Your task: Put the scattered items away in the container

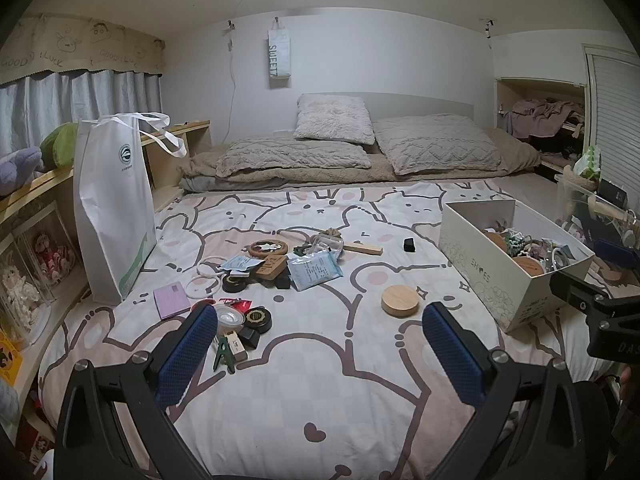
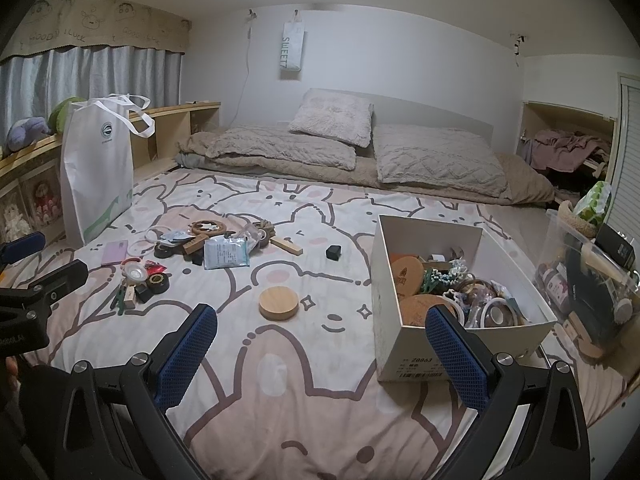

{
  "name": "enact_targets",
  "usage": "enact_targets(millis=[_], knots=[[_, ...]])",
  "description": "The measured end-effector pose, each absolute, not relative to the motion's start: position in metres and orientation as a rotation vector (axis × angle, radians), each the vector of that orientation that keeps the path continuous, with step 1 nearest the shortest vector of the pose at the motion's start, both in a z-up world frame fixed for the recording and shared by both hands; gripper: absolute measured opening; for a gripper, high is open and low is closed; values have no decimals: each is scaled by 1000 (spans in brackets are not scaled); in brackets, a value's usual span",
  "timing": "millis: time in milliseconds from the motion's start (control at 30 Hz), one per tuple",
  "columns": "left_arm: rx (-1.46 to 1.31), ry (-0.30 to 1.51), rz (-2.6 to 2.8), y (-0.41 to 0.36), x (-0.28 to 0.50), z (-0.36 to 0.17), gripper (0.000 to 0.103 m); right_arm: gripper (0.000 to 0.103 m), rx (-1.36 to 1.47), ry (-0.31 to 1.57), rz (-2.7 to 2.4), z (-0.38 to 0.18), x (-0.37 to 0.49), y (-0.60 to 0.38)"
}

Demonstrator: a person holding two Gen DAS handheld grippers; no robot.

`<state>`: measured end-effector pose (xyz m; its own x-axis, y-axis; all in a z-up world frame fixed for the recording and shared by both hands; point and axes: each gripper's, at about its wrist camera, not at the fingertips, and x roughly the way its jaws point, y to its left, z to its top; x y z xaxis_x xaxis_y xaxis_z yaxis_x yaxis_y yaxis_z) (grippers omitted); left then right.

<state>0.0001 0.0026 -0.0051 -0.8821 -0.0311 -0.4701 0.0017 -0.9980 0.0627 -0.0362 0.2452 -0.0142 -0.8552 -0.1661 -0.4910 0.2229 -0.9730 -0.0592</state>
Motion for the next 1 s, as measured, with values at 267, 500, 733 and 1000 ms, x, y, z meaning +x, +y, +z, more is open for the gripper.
enact_targets(millis=[267, 500, 733, 1000], knots=[[758, -92, -3030, 2, 0, -5, 103, 103, 747, 176, -2837, -18, -36, 243], [761, -92, -3030, 2, 0, -6, 103, 103, 753, 176, -2834, -18, -37, 243], [784, -62, -3013, -1, -3, -18, 103, 103, 778, 175, -2821, -24, -41, 241], [856, 6, -2983, -12, -14, -29, 103, 103, 829, 168, -2788, -36, -50, 237]])
